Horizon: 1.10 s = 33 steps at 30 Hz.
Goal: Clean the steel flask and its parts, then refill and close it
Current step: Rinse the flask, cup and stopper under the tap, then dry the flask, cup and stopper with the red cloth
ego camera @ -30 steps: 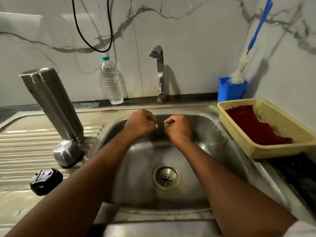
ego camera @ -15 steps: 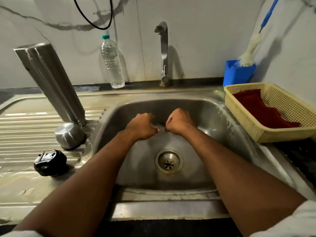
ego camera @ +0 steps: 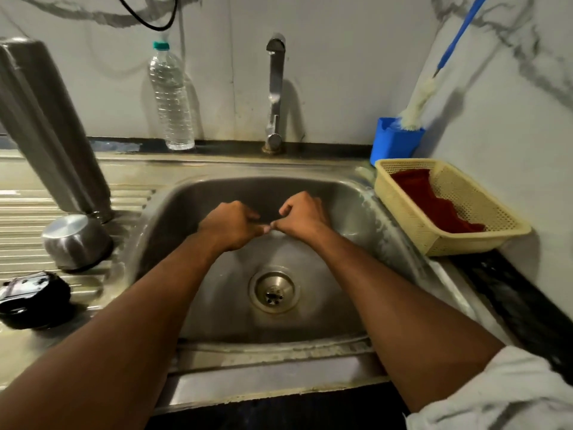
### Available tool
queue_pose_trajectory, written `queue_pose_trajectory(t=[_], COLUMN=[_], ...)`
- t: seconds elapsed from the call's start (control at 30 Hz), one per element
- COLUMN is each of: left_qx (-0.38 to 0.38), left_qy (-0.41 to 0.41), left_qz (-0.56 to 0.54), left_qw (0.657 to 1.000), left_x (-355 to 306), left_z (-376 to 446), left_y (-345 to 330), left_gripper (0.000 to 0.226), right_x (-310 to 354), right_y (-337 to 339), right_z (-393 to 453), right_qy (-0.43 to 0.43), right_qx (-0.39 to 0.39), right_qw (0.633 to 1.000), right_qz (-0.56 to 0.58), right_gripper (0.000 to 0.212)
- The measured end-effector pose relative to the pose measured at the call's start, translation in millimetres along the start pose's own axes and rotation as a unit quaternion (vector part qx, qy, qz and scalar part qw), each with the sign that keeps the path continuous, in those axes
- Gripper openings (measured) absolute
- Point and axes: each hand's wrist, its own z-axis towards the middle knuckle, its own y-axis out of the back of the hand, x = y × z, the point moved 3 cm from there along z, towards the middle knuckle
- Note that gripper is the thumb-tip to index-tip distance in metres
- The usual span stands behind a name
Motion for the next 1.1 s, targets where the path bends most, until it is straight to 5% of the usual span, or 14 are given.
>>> queue_pose_trajectory(t=[0.1,0.2,0.4,0.7,0.8,0.93,1.1], left_qx=[-0.009,-0.049,-0.141,-0.173,-0.183,-0.135,-0.132], left_qy=[0.029,0.043,-0.083,-0.124,-0.14,-0.145,-0.151], left_qz=[-0.002,-0.01,-0.091,-0.153,-0.157,-0.15,-0.153], left_qw=[1.0,0.998,0.982,0.965,0.96,0.969,0.968], left_x=[3,-2,-9,-13,-14,-12,-9], left_z=[5,3,0,-2,-2,2,2], left_y=[-2,3,15,16,17,11,10], left_gripper=[0.046,0.062,0.031,0.101,0.094,0.073,0.033], right_x=[-3,-4,-2,-25,-63,-96,-106], right_y=[5,15,47,190,222,213,205], right_z=[-2,-1,-4,-16,-12,0,13], right_qy=[-0.008,-0.005,-0.01,0.026,-0.007,0.04,0.075], right_qx=[-0.029,-0.048,-0.094,-0.167,-0.161,-0.002,0.026], right_qw=[0.999,0.999,0.993,0.984,0.986,0.982,0.98], right_qz=[0.009,0.016,0.068,0.055,-0.042,-0.182,-0.185], right_gripper=[0.047,0.042,0.038,0.009,0.015,0.043,0.058])
